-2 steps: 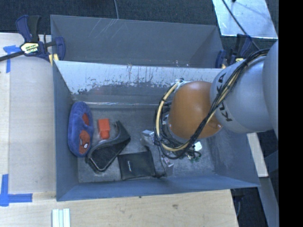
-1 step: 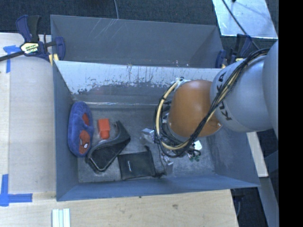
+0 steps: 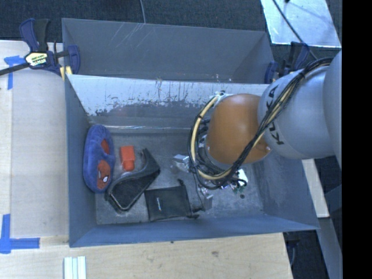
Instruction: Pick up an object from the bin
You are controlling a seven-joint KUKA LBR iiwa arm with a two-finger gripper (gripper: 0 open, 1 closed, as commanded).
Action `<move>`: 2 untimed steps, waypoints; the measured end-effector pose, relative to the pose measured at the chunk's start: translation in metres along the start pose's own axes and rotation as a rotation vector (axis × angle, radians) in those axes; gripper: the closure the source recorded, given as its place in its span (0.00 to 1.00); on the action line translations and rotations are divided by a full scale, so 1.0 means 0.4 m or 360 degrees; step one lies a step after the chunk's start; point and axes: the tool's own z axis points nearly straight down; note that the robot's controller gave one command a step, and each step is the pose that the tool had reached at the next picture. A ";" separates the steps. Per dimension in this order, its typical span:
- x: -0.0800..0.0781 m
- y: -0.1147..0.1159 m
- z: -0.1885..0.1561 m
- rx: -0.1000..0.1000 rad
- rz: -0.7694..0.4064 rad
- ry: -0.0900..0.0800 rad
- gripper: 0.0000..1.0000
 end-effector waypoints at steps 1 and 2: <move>-0.081 -0.077 0.000 -0.0003 -0.0619 0.0005 0.00; -0.041 -0.019 0.001 -0.0009 -0.0842 0.0012 0.00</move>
Offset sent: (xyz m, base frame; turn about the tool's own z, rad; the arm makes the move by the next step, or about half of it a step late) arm 0.0410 -0.0137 0.0000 -0.3907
